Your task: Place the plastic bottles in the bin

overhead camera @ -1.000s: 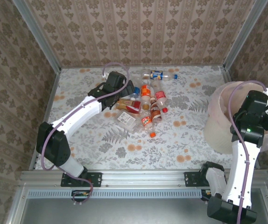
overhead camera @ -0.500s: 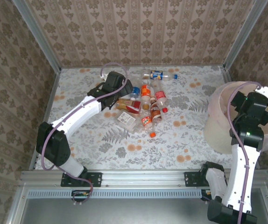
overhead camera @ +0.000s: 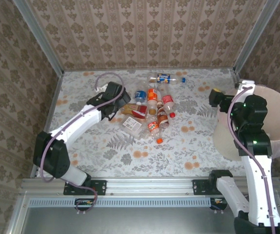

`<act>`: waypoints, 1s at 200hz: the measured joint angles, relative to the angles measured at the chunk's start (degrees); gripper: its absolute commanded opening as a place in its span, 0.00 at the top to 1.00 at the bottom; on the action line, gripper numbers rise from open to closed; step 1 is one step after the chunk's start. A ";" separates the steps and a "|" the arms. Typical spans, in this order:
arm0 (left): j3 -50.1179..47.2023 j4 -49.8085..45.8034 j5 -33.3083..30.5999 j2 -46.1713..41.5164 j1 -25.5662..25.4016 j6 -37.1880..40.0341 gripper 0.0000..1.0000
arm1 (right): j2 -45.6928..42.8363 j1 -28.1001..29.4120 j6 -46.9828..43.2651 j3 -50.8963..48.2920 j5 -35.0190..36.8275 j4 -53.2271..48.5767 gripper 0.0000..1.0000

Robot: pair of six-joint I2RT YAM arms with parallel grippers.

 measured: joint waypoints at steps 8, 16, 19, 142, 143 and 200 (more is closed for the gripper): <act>-0.98 -0.22 0.11 -1.05 0.00 -0.70 0.00 | 0.35 1.88 0.02 -0.24 -1.60 1.55 0.00; -1.70 -0.59 0.37 -1.86 -0.02 -1.49 0.00 | 0.66 3.69 0.09 -0.63 -3.08 3.28 0.00; -1.81 -0.68 0.42 -2.01 -0.04 -1.75 0.00 | 0.81 4.52 0.09 -0.87 -3.69 4.11 0.00; 7.10 -14.34 4.59 13.68 -6.60 -17.75 0.00 | 5.95 17.11 -1.31 -7.56 -8.68 18.64 0.00; 7.23 -14.40 4.66 13.90 -6.60 -17.79 0.00 | 5.95 17.11 -1.42 -7.58 -8.66 18.69 0.00; 8.76 -16.74 5.97 18.36 -6.60 -20.17 0.00 | 5.46 17.18 -4.04 -8.24 -7.19 18.97 0.00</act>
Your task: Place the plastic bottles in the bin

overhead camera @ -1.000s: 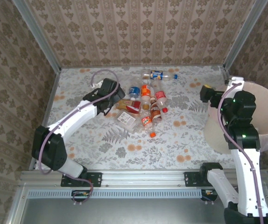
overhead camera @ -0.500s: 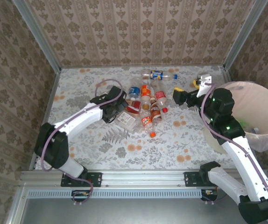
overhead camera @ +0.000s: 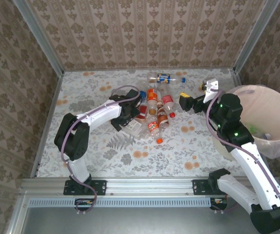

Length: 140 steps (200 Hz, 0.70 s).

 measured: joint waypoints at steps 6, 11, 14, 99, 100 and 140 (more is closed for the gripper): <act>0.07 -0.07 -0.02 0.24 0.00 -0.13 0.00 | 0.00 0.00 -0.20 0.00 0.09 -0.09 0.00; 0.17 -0.11 -0.04 0.52 0.00 -0.26 0.01 | 0.00 0.02 -0.42 0.00 0.20 -0.13 0.00; 0.22 -0.11 -0.04 0.68 -0.02 -0.37 0.01 | 0.00 0.00 -0.50 -0.02 0.24 -0.13 0.00; -3.76 6.75 -2.03 2.69 -0.26 -3.45 0.08 | 1.11 0.28 -0.96 0.04 0.28 -1.66 0.00; -3.85 6.88 -2.05 2.64 -0.26 -3.50 0.08 | 1.16 0.28 -0.96 0.04 0.26 -1.68 0.00; -7.19 11.23 -3.28 0.72 -0.26 -4.04 0.11 | 1.88 0.66 -0.96 0.11 0.28 -1.95 0.00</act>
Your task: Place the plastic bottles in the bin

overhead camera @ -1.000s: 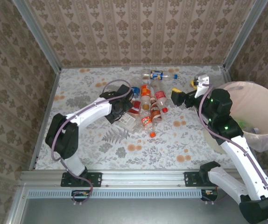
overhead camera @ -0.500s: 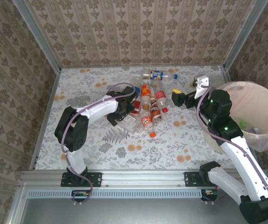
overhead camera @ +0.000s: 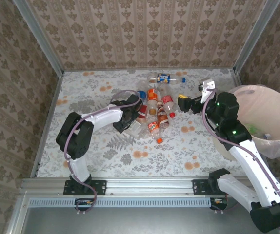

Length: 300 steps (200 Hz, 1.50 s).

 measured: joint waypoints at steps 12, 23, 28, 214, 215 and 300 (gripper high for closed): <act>-0.74 1.01 -0.31 -0.42 0.07 0.02 0.11 | 0.15 0.13 0.00 0.00 -0.02 -0.09 0.00; -1.01 1.64 -0.63 -0.50 0.09 0.04 0.13 | 0.35 0.26 0.00 0.00 -0.02 -0.09 0.00; -1.03 1.81 -0.70 -0.50 0.11 0.07 0.14 | 0.44 0.37 0.00 0.04 0.00 -0.09 0.00; -3.69 17.18 -4.79 -19.96 -0.76 28.20 0.25 | 6.58 2.73 18.60 -6.84 -8.28 9.99 0.00; -3.69 17.31 -4.66 -20.00 -0.76 28.35 0.25 | 6.71 2.73 18.67 -6.82 -8.48 9.99 0.00; -0.26 34.69 15.45 -20.59 -1.01 40.13 0.27 | 14.27 5.73 25.31 -6.29 -17.51 13.55 0.00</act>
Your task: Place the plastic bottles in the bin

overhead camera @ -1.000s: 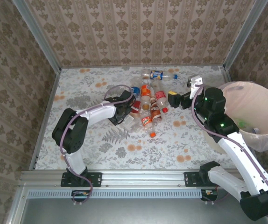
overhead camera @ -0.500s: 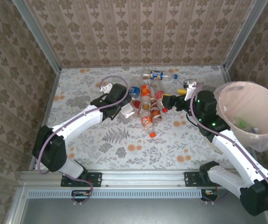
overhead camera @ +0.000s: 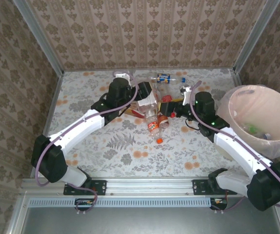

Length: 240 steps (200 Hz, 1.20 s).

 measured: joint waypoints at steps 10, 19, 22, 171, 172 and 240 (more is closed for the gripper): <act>0.94 1.36 1.88 0.37 -0.22 0.17 0.27 | 0.11 0.52 0.39 0.00 0.02 0.70 0.00; 1.79 2.36 3.34 0.76 -0.55 0.33 0.27 | 0.24 0.87 0.59 0.04 0.07 1.40 0.00; 2.03 2.73 3.87 0.92 -0.70 0.35 0.27 | 0.35 0.94 0.68 0.07 0.07 1.60 0.00; 4.39 4.57 10.71 4.09 -2.43 1.64 0.28 | 8.68 4.02 2.49 5.11 2.38 6.91 0.44; 4.46 4.57 10.71 4.11 -2.43 1.75 0.28 | 8.70 4.02 2.51 5.16 2.45 6.88 0.45; 5.25 4.55 10.32 4.66 -2.60 2.49 0.23 | 8.98 4.00 3.17 5.57 3.67 6.82 0.54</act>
